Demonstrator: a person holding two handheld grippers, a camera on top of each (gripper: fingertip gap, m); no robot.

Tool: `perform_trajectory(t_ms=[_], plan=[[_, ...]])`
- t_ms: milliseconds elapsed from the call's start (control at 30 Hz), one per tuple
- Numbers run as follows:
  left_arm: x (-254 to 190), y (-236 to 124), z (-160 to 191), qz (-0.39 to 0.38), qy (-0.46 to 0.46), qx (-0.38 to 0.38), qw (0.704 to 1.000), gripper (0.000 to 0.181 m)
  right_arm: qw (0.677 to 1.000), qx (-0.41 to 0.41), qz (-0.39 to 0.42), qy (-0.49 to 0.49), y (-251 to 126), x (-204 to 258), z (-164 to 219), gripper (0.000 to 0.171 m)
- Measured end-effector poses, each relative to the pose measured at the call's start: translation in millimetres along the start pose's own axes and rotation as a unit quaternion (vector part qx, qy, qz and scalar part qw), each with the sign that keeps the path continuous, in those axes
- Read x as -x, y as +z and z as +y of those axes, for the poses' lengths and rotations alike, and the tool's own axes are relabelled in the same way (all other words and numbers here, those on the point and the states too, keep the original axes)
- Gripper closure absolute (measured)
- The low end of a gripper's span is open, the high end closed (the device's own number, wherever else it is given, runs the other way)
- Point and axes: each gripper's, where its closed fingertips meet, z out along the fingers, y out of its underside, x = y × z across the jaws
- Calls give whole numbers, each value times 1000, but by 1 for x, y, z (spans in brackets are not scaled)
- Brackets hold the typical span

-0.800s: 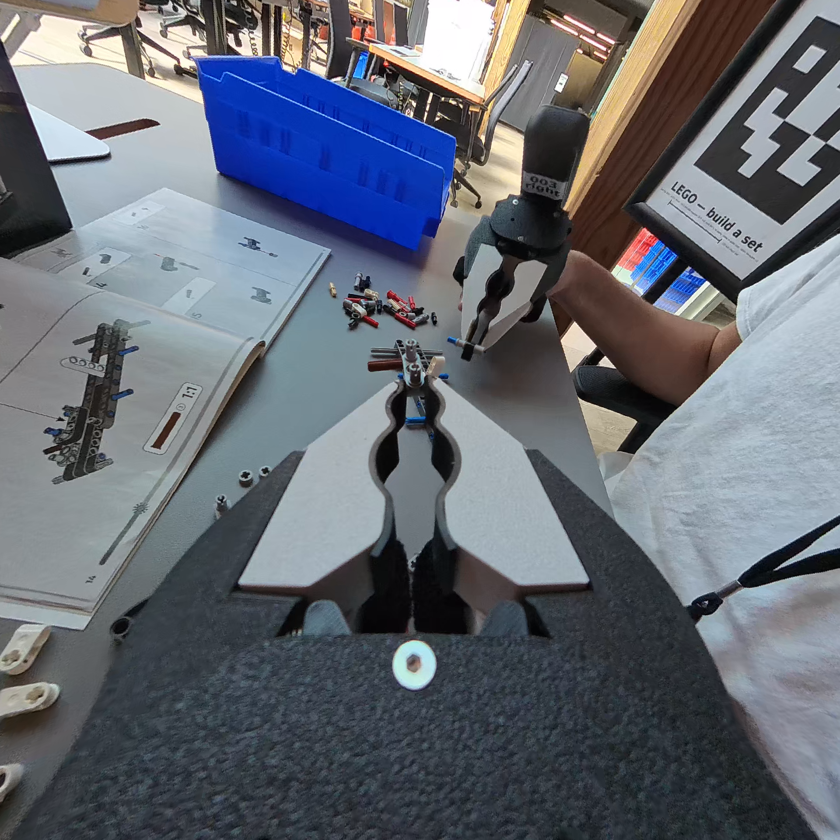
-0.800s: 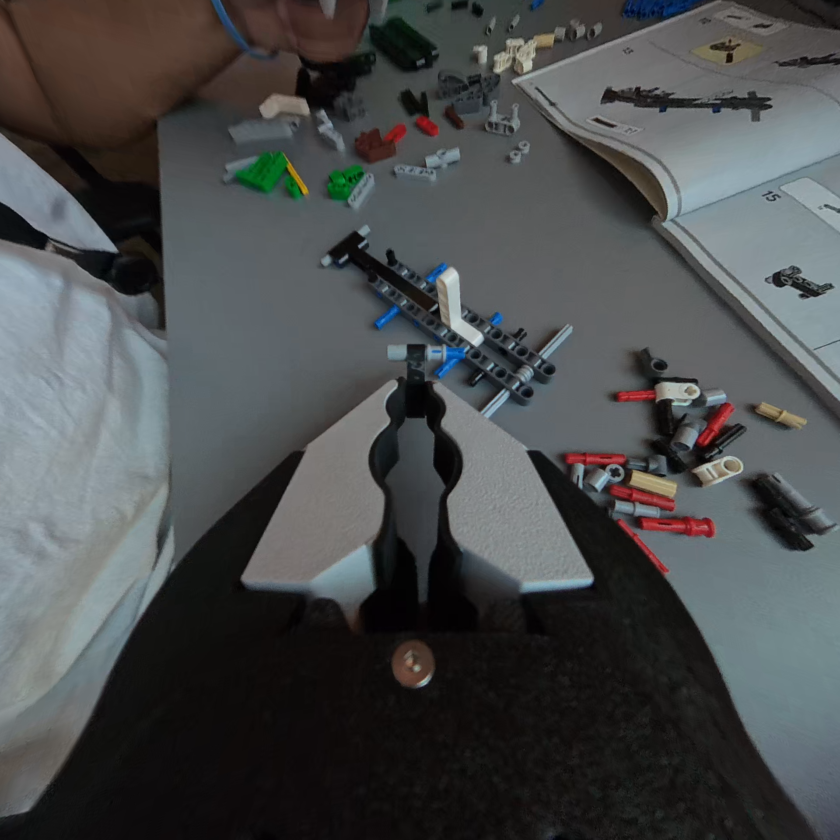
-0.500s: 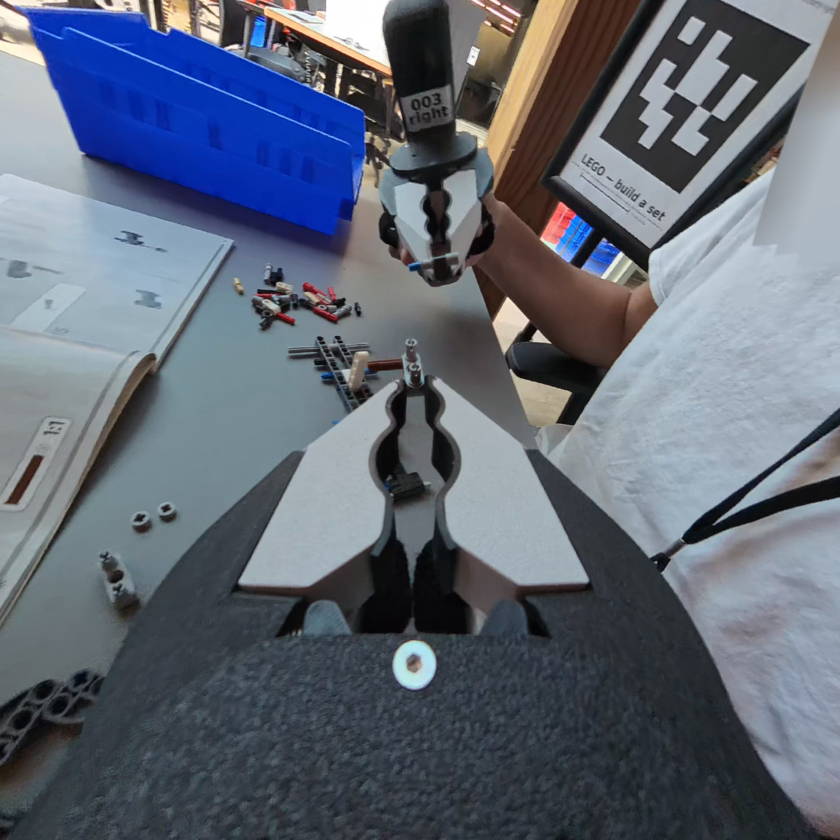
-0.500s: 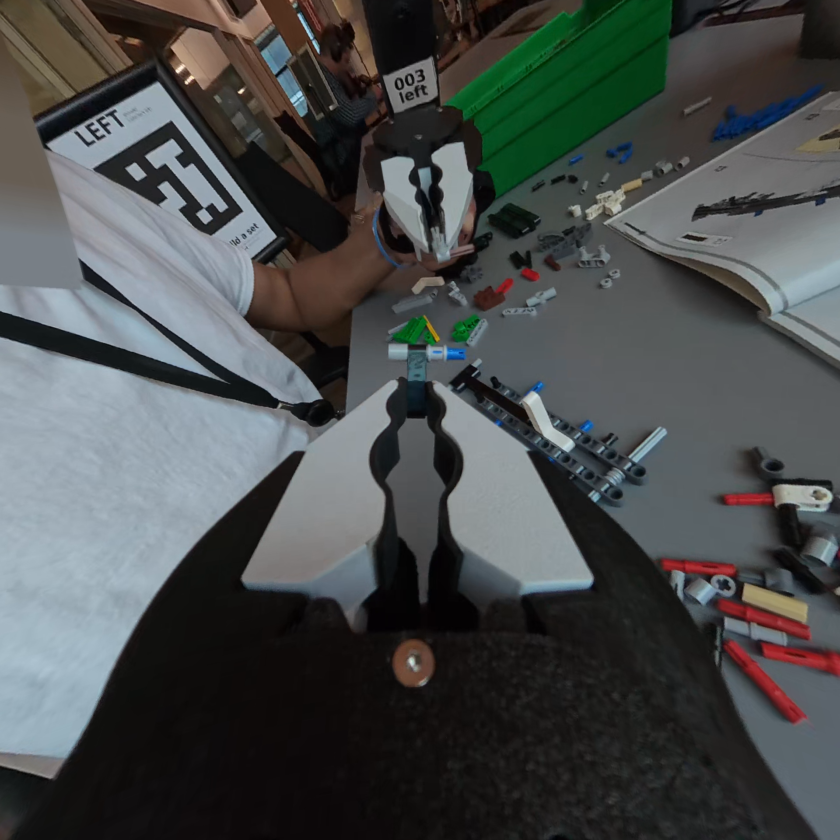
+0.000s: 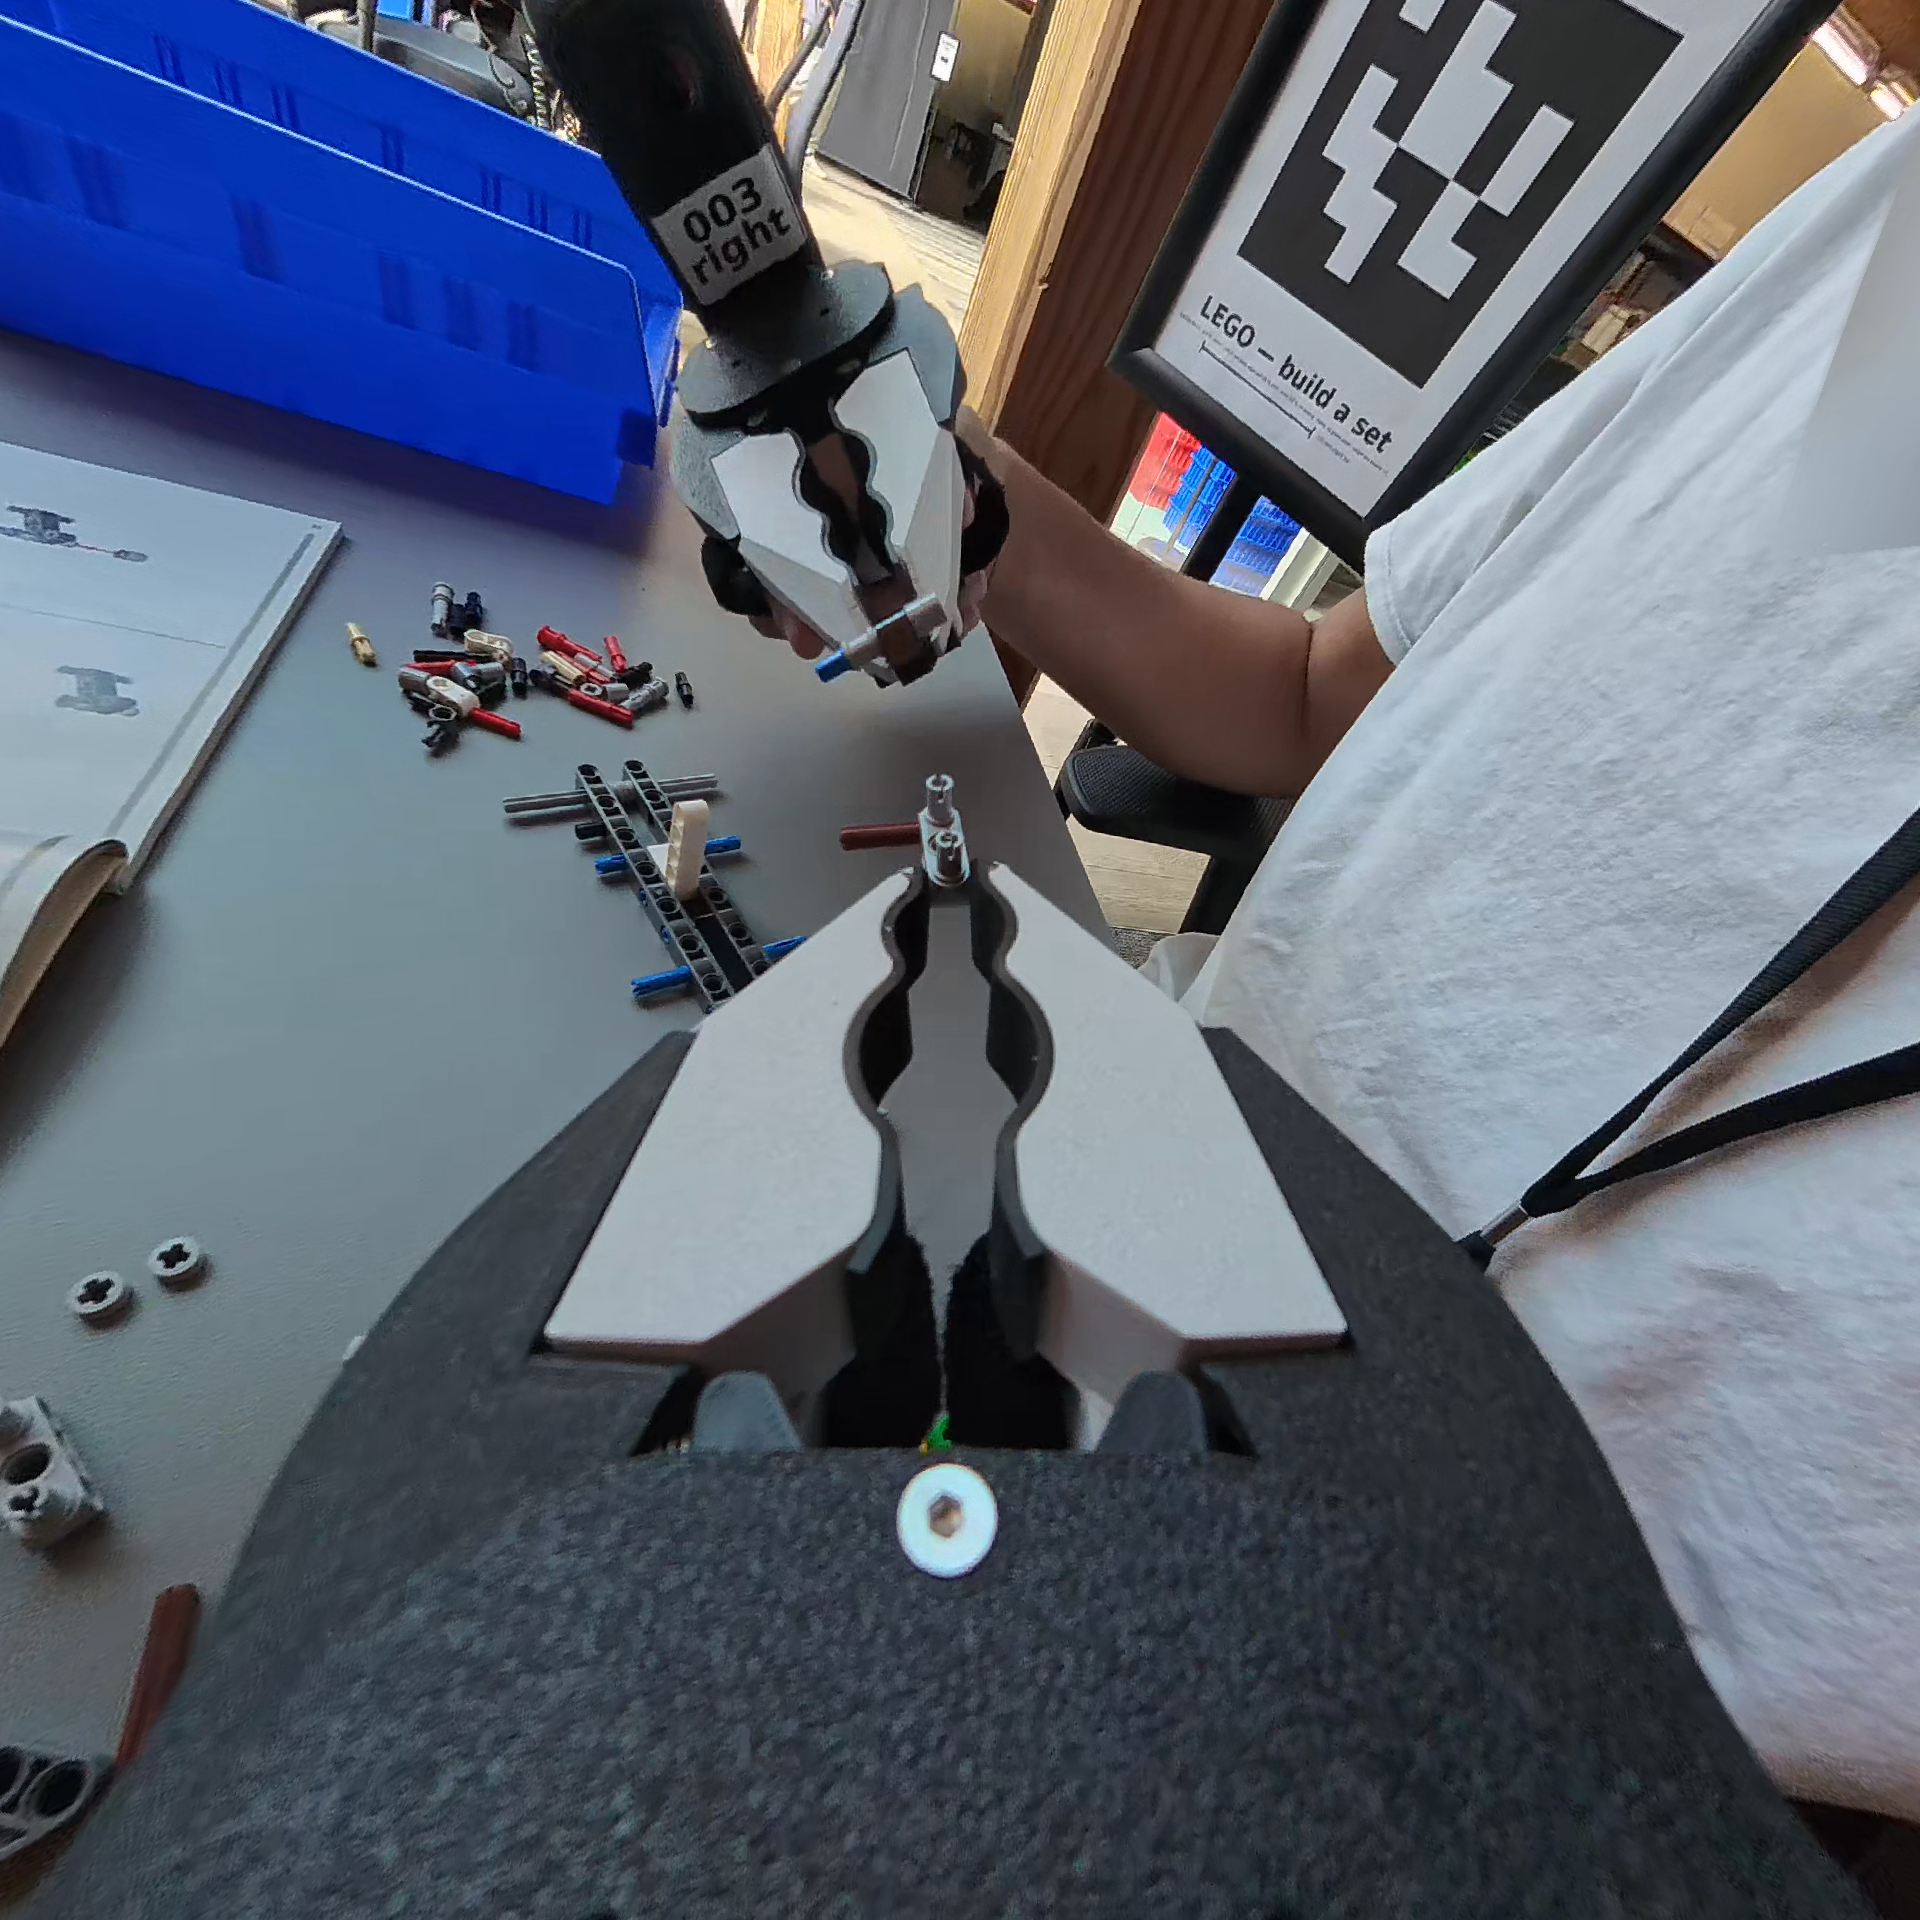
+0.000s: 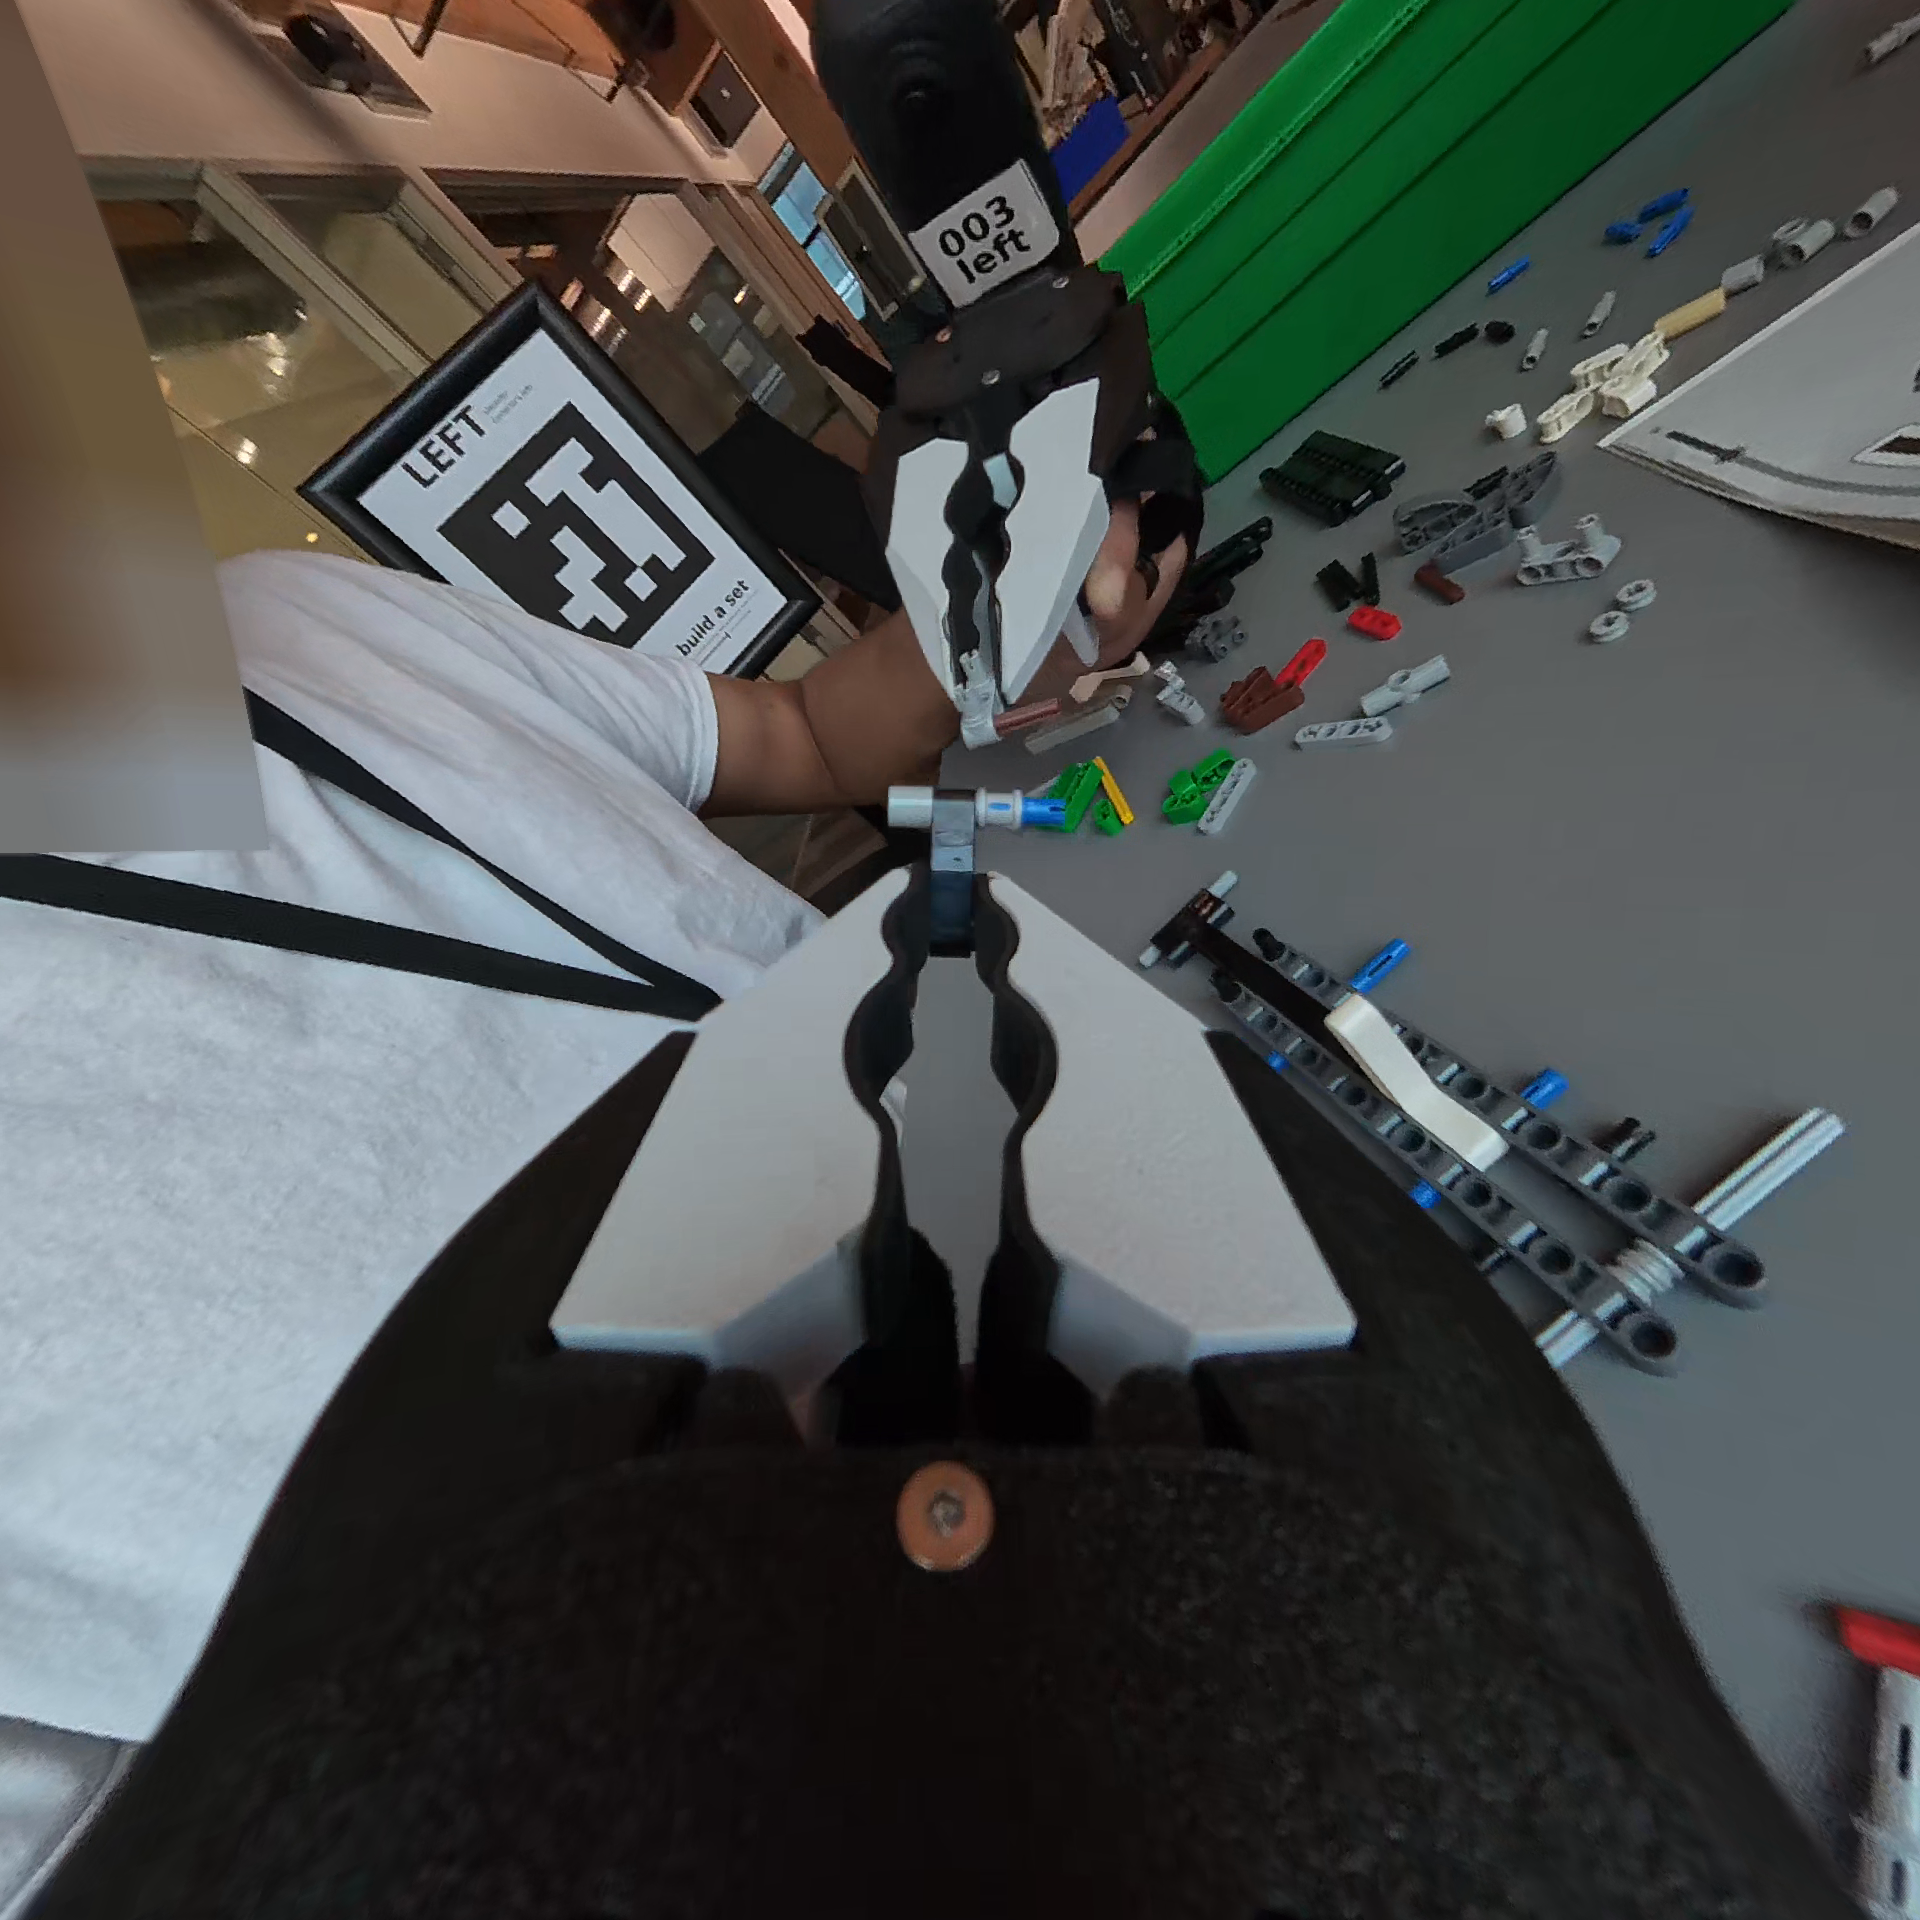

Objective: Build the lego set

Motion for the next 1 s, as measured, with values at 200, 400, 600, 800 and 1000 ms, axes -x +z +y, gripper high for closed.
perform_trajectory(t_ms=[200, 400, 600, 800, 1000], plan=[[0, -2, -3, -4, 1, -8, 1000, 176, 999, -36, -15, -35, 11, 2, -9, 167], [2, -3, -3, -6, -4, -7, 1000, 176, 905, 2, 180, -385, 22, -20, -5, 167], [5, 0, 1, -12, -10, 3, 1000, 175, 750, 65, 318, -576, 21, -40, -7, 167], [6, -2, 0, -14, -12, 0, 1000, 176, 674, 79, 369, -635, 18, -47, -11, 167], [6, -4, -2, -12, -14, -6, 1000, 176, 693, 42, 364, -621, 21, -48, -6, 167]])
